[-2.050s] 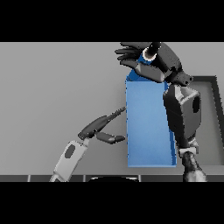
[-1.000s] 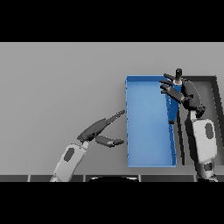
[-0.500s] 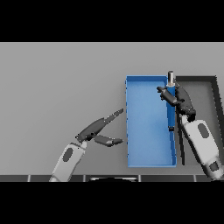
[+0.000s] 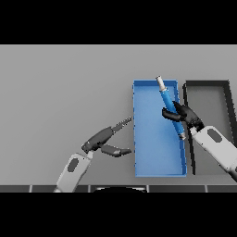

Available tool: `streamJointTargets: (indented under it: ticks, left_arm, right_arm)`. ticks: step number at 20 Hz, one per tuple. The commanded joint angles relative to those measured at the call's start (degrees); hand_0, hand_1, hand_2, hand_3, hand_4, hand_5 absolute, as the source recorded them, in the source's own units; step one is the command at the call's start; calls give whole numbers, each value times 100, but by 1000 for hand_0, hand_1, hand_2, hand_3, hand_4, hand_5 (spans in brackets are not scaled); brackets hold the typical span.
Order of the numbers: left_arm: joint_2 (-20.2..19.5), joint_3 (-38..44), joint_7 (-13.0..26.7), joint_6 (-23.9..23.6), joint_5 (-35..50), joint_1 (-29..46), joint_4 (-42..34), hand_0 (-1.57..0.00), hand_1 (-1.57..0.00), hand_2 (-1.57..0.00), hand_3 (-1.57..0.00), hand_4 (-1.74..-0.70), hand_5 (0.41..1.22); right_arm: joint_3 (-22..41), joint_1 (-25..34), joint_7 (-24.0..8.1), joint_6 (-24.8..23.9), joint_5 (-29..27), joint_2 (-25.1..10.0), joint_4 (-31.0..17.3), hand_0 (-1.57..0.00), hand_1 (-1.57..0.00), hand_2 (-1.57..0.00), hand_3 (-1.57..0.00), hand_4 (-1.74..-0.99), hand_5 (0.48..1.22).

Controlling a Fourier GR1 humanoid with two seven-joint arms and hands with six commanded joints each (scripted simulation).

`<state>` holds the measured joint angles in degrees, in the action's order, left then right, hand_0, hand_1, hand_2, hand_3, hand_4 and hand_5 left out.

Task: Pick up the blue pipe and place it into the blue bin.

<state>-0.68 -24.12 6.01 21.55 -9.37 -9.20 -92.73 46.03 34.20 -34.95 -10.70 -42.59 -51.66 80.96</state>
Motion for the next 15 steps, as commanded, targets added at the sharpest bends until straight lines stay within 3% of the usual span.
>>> streamJointTargets:
  ticks: [1, 7, 15]
  left_arm:
    - [29, 29, 69, -10, 26, -60, 4, 1, 1, 1, 1, -885, 427]
    - [18, 78, 84, -48, -1, -141, 43, 1, 1, 1, 1, -888, 429]
    - [3, 101, 79, -49, -35, -194, 144, 1, 1, 1, 1, -885, 431]
  right_arm:
    - [81, 102, 0, 79, 13, -51, -93, -63, -58, -58, -34, -1056, 817]
    - [337, 222, 41, 42, 55, -72, -177, -16, -14, -14, -8, -1030, 682]
    - [353, 325, 30, 187, 56, -47, -209, -6, -5, -5, -3, -1022, 643]
